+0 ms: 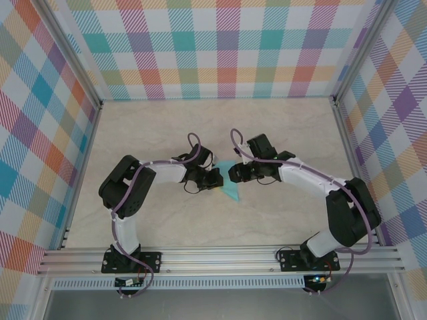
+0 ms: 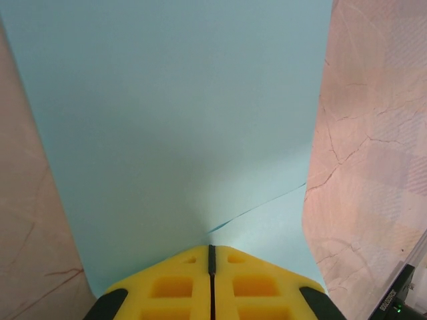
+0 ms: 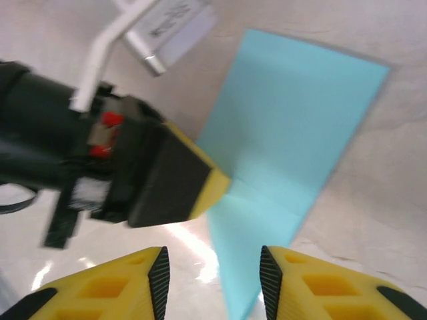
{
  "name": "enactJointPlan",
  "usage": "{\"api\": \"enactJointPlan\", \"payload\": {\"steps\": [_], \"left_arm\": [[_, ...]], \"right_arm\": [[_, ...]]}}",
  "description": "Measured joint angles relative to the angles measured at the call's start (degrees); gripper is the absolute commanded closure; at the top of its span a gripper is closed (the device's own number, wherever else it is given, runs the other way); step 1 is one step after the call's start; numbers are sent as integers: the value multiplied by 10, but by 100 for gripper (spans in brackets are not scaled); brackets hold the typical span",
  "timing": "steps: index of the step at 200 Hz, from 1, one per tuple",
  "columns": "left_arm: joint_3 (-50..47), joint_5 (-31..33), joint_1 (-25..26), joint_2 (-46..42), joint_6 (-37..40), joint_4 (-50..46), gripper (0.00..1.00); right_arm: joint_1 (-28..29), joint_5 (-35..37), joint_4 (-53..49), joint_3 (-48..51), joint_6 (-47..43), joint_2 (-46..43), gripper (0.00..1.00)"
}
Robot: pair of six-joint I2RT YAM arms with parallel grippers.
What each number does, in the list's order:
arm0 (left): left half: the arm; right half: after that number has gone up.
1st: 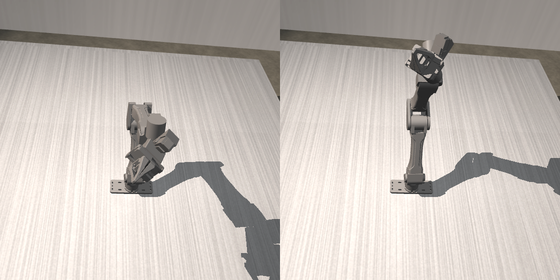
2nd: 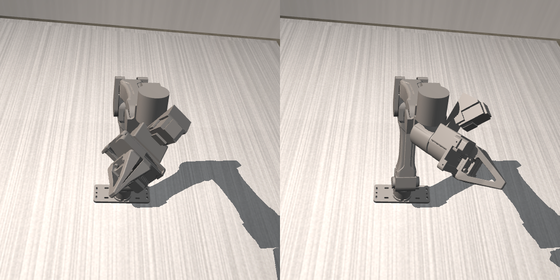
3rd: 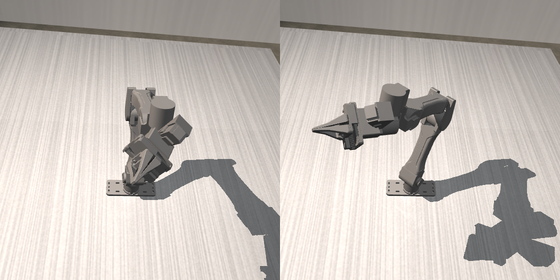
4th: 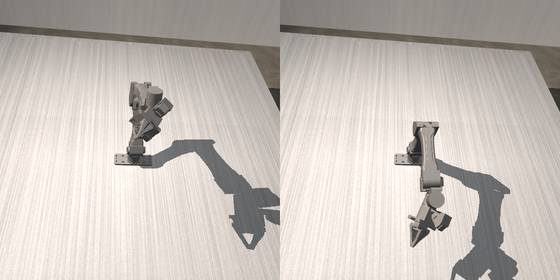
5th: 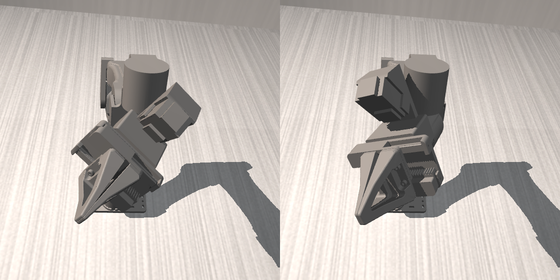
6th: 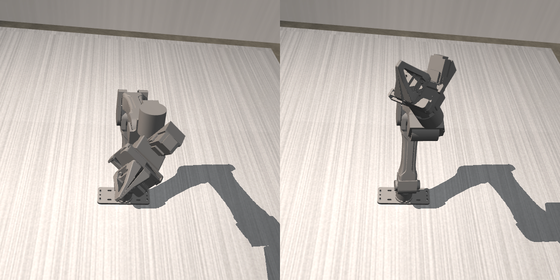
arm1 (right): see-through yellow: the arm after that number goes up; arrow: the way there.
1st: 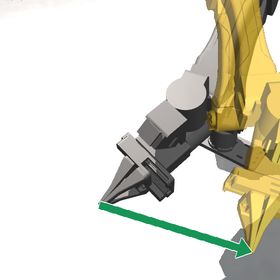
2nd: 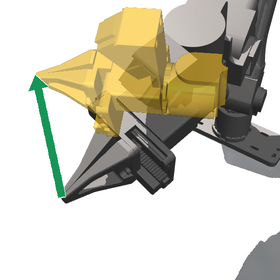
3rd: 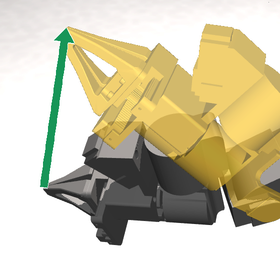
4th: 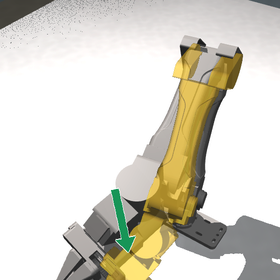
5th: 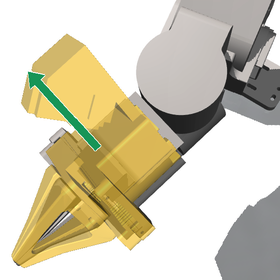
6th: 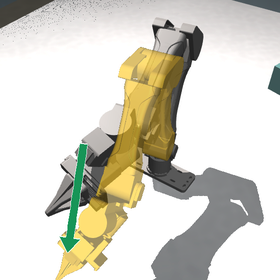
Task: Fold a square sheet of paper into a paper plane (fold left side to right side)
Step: Third fold the triangle at the center of the table.
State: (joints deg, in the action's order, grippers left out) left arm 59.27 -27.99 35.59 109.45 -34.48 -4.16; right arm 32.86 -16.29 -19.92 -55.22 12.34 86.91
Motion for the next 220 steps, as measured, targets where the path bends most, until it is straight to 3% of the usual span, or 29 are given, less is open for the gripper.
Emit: {"api": "enactJointPlan", "payload": {"steps": [35, 69, 220], "left_arm": [[0, 0, 0, 0, 2, 0, 94], [0, 0, 0, 0, 5, 0, 94], [0, 0, 0, 0, 10, -1, 95]], "right_arm": [[0, -103, 17, 47, 48, 23, 64], [0, -141, 30, 54, 73, 70, 65], [0, -144, 42, 56, 92, 123, 66]]}}
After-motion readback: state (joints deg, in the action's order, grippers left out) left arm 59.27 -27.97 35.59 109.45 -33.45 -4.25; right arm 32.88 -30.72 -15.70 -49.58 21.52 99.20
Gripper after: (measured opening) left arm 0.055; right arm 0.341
